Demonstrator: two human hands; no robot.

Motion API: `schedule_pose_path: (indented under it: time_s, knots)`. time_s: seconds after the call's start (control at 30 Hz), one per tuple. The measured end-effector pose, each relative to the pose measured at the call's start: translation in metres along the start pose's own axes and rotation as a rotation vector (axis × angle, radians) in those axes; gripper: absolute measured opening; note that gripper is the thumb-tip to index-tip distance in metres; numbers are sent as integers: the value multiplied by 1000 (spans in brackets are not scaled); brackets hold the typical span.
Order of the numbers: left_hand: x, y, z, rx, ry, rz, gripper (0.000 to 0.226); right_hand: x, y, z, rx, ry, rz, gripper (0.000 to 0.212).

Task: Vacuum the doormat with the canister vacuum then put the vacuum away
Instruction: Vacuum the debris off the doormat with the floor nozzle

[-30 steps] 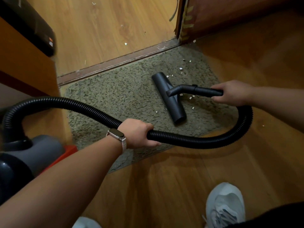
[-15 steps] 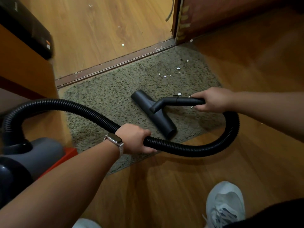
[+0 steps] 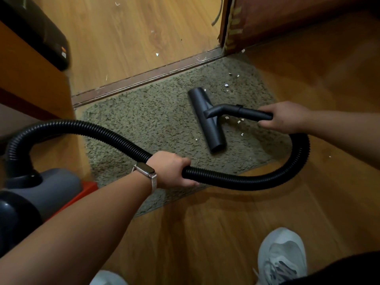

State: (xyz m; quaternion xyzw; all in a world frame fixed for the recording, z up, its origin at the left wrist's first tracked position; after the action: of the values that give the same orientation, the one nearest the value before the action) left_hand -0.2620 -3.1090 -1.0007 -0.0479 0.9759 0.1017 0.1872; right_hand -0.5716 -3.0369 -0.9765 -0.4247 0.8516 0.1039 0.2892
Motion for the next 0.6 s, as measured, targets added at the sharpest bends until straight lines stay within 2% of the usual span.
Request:
schedule_pose_path:
  time_s: [0.27, 0.43, 0.6]
  knots:
    - [-7, 3, 7, 26, -34, 45, 56, -13, -48, 18, -125, -19, -163, 16]
    - [-7, 3, 6, 30, -31, 50, 57, -19, -51, 18, -168, -51, -203, 26]
    - [-6, 3, -1, 34, -2, 40, 57, -18, -40, 10, -161, -80, -197, 22]
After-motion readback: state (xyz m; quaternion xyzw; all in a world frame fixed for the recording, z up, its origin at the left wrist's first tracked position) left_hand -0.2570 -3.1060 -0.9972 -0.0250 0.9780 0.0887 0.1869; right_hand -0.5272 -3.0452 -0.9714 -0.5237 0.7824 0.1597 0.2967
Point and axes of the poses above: each hand's wrist, its own x-axis towards the middle knuckle, its own z-axis out of the palm, y = z × x, the point moved 6 cm from there along x, towards the middle knuckle, and after that the axes turned 14 degrees about z, right-handed, at the moved point
